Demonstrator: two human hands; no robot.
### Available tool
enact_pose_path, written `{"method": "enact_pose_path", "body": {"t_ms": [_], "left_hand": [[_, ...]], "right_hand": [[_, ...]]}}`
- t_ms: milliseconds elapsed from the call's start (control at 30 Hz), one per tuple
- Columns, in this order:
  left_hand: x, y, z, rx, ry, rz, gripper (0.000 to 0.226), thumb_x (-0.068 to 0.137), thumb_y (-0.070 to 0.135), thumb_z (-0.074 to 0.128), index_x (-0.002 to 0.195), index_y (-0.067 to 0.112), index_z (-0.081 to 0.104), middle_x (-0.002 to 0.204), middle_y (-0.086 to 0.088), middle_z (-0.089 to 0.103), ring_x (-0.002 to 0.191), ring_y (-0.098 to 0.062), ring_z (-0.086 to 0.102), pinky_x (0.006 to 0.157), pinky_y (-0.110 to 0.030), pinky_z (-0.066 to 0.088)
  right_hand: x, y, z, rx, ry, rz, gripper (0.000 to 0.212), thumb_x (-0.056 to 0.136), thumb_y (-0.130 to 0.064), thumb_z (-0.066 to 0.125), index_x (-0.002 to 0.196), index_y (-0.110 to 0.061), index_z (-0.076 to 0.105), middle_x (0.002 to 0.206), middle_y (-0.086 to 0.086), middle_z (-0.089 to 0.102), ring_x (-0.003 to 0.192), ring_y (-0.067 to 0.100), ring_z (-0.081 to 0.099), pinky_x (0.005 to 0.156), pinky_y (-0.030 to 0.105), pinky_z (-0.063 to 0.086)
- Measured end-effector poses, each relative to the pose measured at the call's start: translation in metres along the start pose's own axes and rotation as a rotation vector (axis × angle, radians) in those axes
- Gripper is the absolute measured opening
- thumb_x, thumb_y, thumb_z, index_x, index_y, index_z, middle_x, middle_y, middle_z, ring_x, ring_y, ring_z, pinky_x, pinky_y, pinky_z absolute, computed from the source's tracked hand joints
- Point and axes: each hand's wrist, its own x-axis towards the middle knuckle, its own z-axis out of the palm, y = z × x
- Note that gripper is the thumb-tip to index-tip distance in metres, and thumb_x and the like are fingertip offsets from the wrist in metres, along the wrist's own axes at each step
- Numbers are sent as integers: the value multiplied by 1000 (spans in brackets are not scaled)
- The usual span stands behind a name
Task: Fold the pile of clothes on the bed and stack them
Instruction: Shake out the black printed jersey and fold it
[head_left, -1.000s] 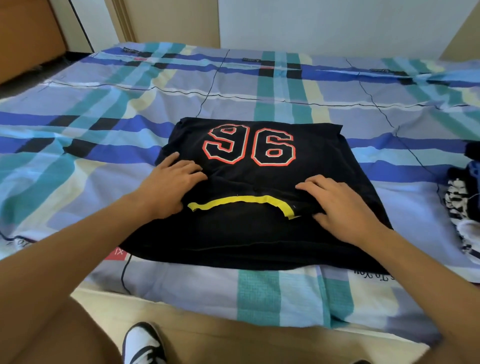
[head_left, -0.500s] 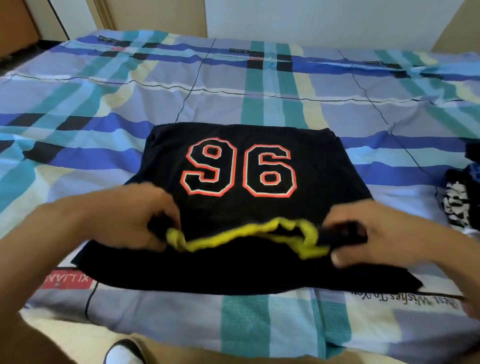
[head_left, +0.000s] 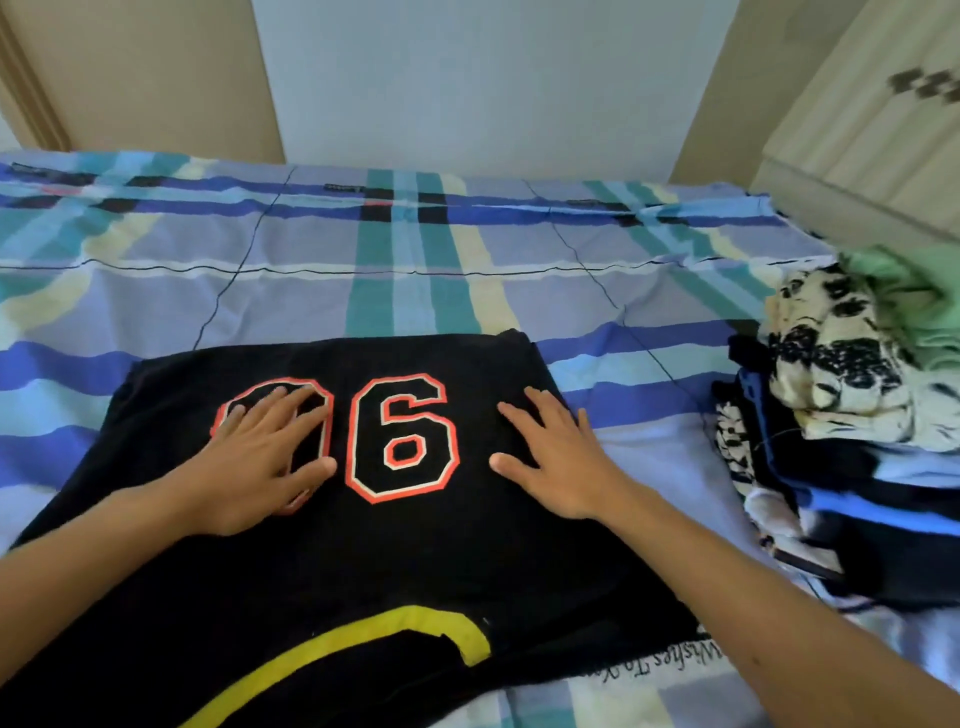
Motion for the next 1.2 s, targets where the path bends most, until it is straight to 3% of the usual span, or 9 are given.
{"method": "enact_pose_path", "body": {"t_ms": [100, 300, 433, 533, 633, 733, 833, 1100, 1200], "left_hand": [[26, -28, 12, 66, 63, -55, 112, 58, 95, -22, 154, 39, -9, 164, 11, -17, 150, -13, -23, 123, -44, -10], [58, -72, 23, -23, 145, -177, 103, 71, 90, -3, 157, 33, 1, 164, 12, -4, 150, -8, -13, 122, -45, -8], [86, -98, 16, 31, 93, -209, 96, 79, 83, 10, 159, 30, 7, 166, 9, 4, 154, -13, -3, 122, -46, -6], [108, -108, -3, 159, 70, -228, 68, 99, 53, 40, 158, 26, 21, 164, 1, 24, 153, -20, 15, 122, -51, 6], [122, -110, -26, 229, 4, -276, 71, 95, 45, 53, 156, 25, 25, 156, -3, 39, 144, -22, 36, 119, -47, 14], [126, -109, -47, 388, -17, -229, 55, 87, 51, 59, 138, 32, 46, 130, 6, 60, 124, -16, 56, 104, -35, 36], [122, -106, -60, 454, 19, -168, 36, 84, 54, 63, 115, 37, 58, 110, 14, 64, 110, -10, 61, 94, -30, 40], [69, -111, -91, 203, 195, 36, 10, 84, 38, 74, 87, 29, 70, 69, 16, 61, 73, -13, 60, 75, -38, 52], [32, -94, -104, 206, 200, 129, 19, 87, 32, 72, 74, 25, 62, 62, 11, 60, 63, -11, 54, 66, -37, 49]], "right_hand": [[24, -2, 6, -135, 42, -23, 73, 99, -67, 22, 160, -32, 3, 168, 3, -12, 153, 23, -16, 121, 58, -8], [92, -12, 2, -157, 52, -85, 76, 98, -70, 15, 160, -29, 3, 168, 7, -11, 154, 24, -16, 120, 58, -13], [129, -8, -13, -195, 77, -67, 80, 97, -71, 27, 161, -28, 6, 168, 10, -7, 154, 26, -13, 119, 58, -11], [142, -4, -28, -180, 40, -31, 96, 88, -77, 43, 160, -26, 5, 168, 12, 2, 155, 29, -6, 118, 60, -9], [151, -3, -42, -129, 6, -7, 103, 81, -73, 60, 158, -20, 16, 159, 13, 32, 148, 35, 25, 120, 60, 8], [154, -7, -58, -115, 82, -20, 61, 85, -46, 69, 132, -16, 47, 125, 10, 58, 118, 31, 54, 102, 45, 37], [149, -12, -68, -215, 148, -52, 22, 86, -28, 65, 102, -19, 52, 97, 3, 56, 101, 27, 58, 93, 40, 37], [98, -7, -106, -201, 245, -248, 11, 82, -27, 71, 79, -19, 64, 85, 2, 61, 84, 25, 56, 73, 30, 31], [66, -1, -117, -134, 196, -293, 38, 81, -23, 76, 61, -24, 44, 61, -6, 48, 68, 23, 51, 62, 32, 34]]}}
